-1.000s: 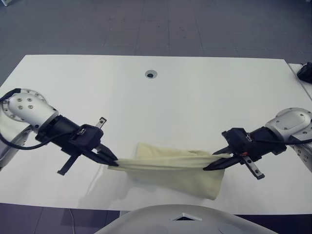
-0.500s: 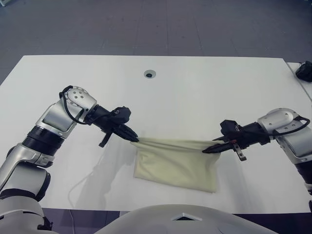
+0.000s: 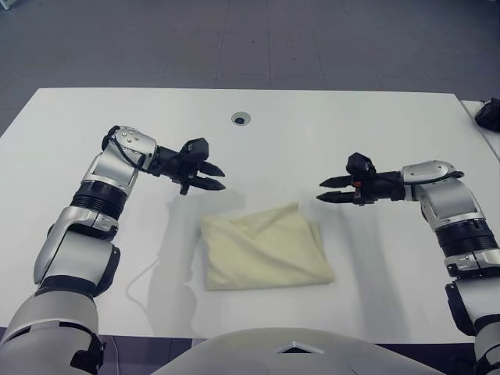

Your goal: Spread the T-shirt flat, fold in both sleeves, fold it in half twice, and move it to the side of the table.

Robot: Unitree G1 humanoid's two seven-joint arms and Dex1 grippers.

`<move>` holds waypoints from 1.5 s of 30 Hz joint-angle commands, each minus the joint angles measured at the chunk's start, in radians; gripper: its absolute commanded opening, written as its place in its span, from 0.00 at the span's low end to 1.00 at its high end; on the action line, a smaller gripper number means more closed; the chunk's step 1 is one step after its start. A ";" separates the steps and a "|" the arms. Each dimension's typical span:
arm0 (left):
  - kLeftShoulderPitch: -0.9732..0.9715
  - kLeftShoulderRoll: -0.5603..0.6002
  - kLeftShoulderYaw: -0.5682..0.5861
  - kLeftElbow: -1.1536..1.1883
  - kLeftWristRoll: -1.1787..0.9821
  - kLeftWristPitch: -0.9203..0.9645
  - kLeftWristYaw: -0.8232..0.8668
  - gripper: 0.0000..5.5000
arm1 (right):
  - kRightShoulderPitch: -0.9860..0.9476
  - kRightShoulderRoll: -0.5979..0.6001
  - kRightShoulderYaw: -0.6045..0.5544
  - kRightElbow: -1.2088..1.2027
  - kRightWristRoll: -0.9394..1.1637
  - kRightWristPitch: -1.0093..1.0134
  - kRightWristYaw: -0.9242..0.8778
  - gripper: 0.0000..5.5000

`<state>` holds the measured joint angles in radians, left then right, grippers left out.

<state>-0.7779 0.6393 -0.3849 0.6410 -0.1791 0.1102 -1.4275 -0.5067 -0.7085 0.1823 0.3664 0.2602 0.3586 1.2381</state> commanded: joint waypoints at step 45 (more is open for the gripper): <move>0.381 0.109 0.395 -0.617 -0.009 -0.015 0.440 0.49 | 0.088 0.284 -0.096 -0.438 0.301 0.526 -0.453 0.00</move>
<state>-0.3399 0.7657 -0.0569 0.0264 -0.1893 0.0737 -1.0843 -0.4533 -0.4172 -0.0165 -0.0364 0.5769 0.8682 0.7294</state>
